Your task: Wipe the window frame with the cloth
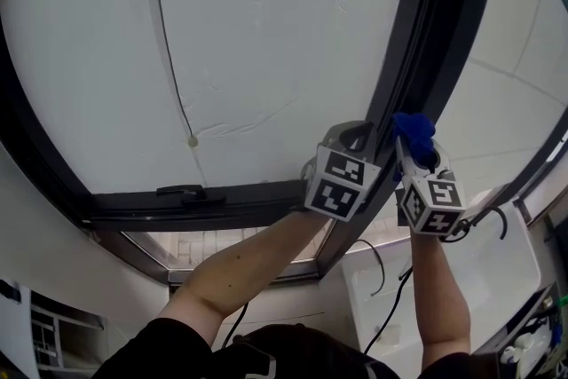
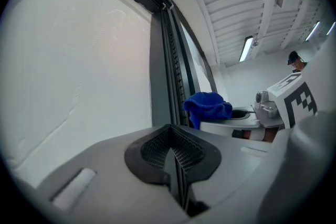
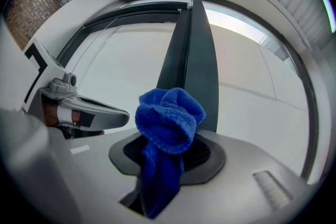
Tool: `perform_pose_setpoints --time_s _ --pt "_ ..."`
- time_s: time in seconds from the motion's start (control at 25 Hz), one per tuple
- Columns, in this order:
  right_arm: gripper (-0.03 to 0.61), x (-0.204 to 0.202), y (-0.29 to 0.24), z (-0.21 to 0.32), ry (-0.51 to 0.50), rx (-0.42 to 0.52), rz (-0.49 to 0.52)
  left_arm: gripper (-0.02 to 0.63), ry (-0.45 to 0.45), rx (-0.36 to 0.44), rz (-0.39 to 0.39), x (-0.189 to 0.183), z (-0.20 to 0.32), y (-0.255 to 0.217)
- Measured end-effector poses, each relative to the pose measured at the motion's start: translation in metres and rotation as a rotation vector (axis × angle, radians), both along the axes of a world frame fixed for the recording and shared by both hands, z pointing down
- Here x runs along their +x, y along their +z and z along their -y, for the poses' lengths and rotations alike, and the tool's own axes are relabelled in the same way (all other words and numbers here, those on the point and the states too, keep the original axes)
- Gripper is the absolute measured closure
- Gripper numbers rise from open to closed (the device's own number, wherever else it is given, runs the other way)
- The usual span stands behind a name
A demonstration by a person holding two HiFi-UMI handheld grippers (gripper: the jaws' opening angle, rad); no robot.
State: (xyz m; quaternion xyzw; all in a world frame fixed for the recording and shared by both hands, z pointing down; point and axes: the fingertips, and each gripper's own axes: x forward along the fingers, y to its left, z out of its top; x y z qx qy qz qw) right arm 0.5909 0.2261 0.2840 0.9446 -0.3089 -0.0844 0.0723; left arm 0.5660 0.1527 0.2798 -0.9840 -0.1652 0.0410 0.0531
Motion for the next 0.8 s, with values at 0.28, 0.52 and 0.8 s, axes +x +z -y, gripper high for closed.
perform_pose_setpoints --time_s 0.28,0.52,0.8 --pt "0.437 -0.001 0.035 0.003 0.008 -0.062 -0.017 0.623 -0.007 -0.045 0.033 0.001 0.003 0.033" --pt "0.437 -0.001 0.075 0.005 0.003 -0.078 0.049 0.623 -0.003 -0.030 0.059 0.000 -0.001 0.060" --pt "0.437 -0.001 0.113 0.006 -0.016 -0.075 0.114 0.623 -0.015 -0.029 0.106 0.003 -0.001 0.092"
